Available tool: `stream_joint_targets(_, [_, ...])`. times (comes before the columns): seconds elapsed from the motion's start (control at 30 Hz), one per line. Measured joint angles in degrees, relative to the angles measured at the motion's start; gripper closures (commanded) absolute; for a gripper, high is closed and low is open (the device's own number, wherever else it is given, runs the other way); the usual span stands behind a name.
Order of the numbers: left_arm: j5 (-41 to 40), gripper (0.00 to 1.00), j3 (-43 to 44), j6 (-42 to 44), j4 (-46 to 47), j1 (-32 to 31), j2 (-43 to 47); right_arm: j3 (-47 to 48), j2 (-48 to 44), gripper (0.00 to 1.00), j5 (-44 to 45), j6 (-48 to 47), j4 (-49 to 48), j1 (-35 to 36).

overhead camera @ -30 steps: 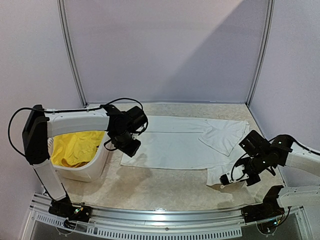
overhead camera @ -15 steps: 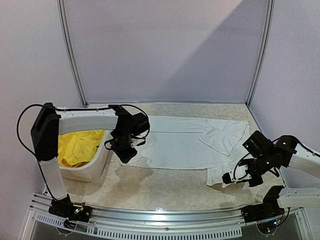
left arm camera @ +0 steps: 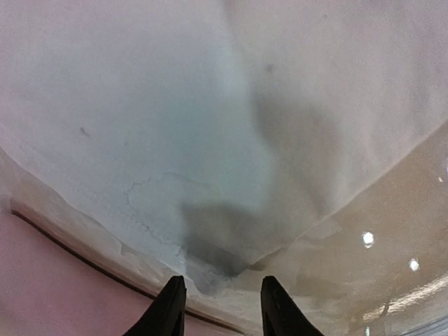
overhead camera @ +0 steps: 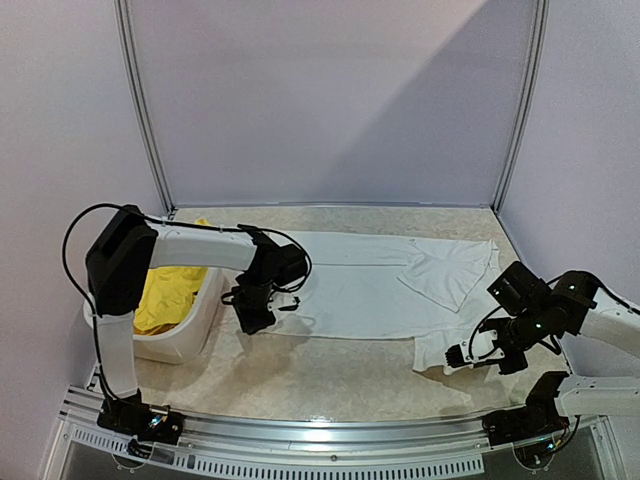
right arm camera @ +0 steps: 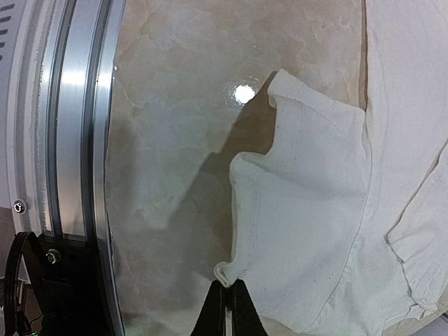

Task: Fold and stack the mixed laundry pile
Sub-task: Pick up the 1/3-folded T-shirt from the center of the board.

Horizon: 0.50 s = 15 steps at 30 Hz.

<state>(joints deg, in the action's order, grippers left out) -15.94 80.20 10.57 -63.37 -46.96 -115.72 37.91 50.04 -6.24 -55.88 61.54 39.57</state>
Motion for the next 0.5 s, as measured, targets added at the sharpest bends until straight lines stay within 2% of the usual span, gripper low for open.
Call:
stream_joint_targets(0.17, [-0.22, 0.73, 0.22, 1.84, 0.72, -0.02, -2.08, 0.0, -0.11, 1.0, -0.04, 0.15, 0.0, -0.17])
stream_joint_targets(0.37, [-1.86, 0.98, 0.44, 3.1, 0.15, -0.13, -2.89, 0.0, -0.13, 1.0, -0.04, 0.22, 0.0, -0.37])
stream_joint_targets(0.5, [-3.3, 1.0, 0.44, 3.15, 0.26, -0.17, -3.06, 0.31, -0.52, 1.0, 0.09, 0.39, 0.22, -1.51])
